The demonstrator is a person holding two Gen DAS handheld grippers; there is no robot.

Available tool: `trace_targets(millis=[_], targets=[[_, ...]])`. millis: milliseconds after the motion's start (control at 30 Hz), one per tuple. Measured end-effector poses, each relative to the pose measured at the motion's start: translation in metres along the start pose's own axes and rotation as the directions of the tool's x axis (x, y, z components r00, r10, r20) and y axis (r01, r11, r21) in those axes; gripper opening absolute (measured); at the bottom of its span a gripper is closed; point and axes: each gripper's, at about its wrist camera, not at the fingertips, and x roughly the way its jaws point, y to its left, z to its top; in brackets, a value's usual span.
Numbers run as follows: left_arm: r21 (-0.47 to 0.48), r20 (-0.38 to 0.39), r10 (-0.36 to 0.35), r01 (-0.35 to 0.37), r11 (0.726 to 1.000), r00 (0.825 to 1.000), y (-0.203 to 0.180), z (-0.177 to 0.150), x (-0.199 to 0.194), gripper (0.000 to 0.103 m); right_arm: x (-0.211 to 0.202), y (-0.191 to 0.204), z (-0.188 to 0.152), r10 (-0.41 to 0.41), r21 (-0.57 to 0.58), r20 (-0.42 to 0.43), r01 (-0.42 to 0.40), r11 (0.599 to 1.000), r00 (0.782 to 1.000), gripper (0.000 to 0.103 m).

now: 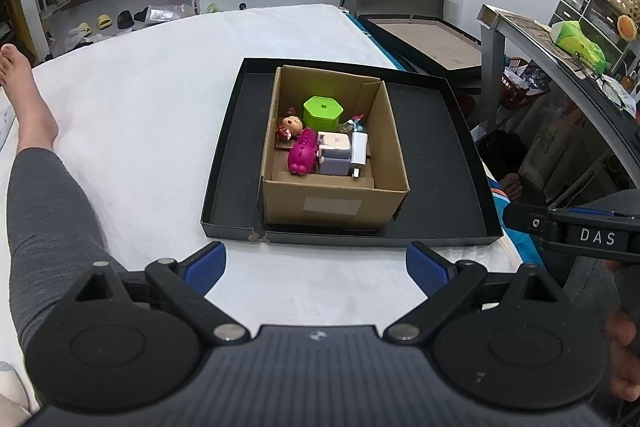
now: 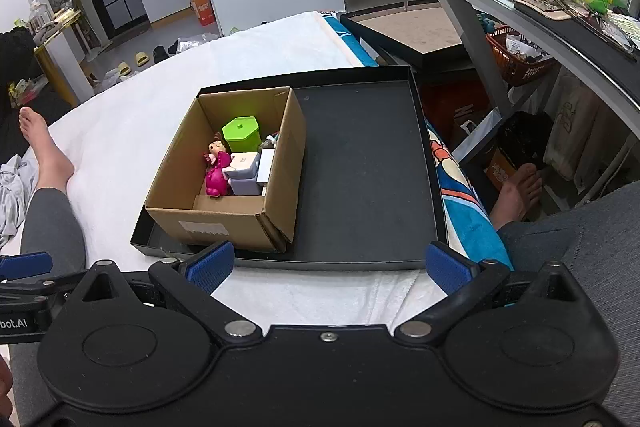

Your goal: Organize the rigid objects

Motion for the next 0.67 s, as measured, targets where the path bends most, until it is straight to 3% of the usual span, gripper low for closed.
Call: trace_targets(millis=[667], targets=[[-0.002,0.005,0.003,-0.003,1.0,1.0,0.0071,0.0016,-0.0026,0.096,-0.0002,0.0071,-0.0011,0.01,-0.026,-0.015,-0.011,1.0,1.0,0.103]])
